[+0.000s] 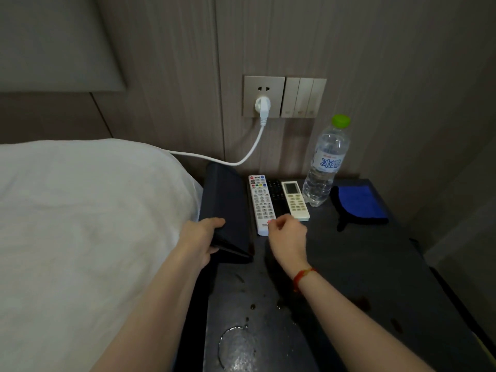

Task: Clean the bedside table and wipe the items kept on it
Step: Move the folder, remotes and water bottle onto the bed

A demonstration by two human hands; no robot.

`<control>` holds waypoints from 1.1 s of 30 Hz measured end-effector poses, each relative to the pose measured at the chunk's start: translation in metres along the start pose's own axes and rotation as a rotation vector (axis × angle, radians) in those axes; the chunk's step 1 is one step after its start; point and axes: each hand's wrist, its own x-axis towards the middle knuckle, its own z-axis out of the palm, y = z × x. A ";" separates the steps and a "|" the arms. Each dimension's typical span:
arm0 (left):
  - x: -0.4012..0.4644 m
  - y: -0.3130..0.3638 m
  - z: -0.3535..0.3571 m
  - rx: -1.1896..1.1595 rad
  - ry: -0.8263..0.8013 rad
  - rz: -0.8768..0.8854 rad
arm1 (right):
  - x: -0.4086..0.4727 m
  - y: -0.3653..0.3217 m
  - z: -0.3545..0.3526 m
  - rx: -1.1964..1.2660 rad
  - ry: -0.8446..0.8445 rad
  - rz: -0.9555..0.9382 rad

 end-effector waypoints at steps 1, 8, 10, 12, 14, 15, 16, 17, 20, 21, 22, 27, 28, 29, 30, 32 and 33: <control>-0.003 0.001 -0.002 -0.020 -0.011 -0.002 | 0.002 -0.002 -0.001 -0.039 0.054 -0.060; -0.022 -0.007 -0.016 -0.109 -0.002 0.021 | 0.016 -0.012 0.017 -0.346 -0.015 -0.142; -0.025 -0.008 -0.019 -0.098 0.007 0.038 | 0.017 -0.013 0.020 -0.362 -0.049 -0.099; -0.026 -0.008 -0.020 -0.103 0.009 0.050 | 0.016 -0.014 0.022 -0.370 -0.084 -0.057; -0.028 -0.008 -0.021 -0.113 0.009 0.062 | 0.014 -0.015 0.023 -0.400 -0.121 -0.021; -0.029 -0.008 -0.021 -0.116 0.010 0.066 | 0.012 -0.014 0.023 -0.416 -0.138 -0.002; -0.030 -0.008 -0.021 -0.118 0.013 0.067 | 0.010 -0.013 0.024 -0.435 -0.153 0.009; -0.030 -0.007 -0.021 -0.120 0.018 0.067 | 0.008 -0.012 0.025 -0.453 -0.168 0.012; -0.033 -0.008 -0.022 -0.115 0.037 0.064 | 0.003 -0.012 0.026 -0.469 -0.185 -0.006; -0.035 -0.008 -0.023 -0.111 0.038 0.061 | 0.002 -0.013 0.026 -0.463 -0.173 -0.014; -0.037 -0.008 -0.023 -0.112 0.039 0.058 | 0.001 -0.013 0.025 -0.450 -0.155 -0.023; -0.055 -0.006 -0.027 -0.166 0.049 0.065 | -0.012 -0.016 0.005 -0.279 -0.104 -0.032; -0.059 -0.005 -0.028 -0.185 0.051 0.066 | -0.017 -0.018 -0.001 -0.239 -0.094 -0.028; -0.064 -0.004 -0.030 -0.203 0.052 0.073 | -0.022 -0.021 -0.007 -0.201 -0.082 -0.032; -0.070 -0.003 -0.033 -0.222 0.051 0.080 | -0.027 -0.025 -0.013 -0.164 -0.068 -0.045; -0.084 0.002 -0.040 -0.268 0.051 0.103 | -0.038 -0.038 -0.024 -0.088 -0.045 -0.093; -0.093 0.005 -0.045 -0.298 0.055 0.119 | -0.043 -0.047 -0.029 -0.054 -0.042 -0.129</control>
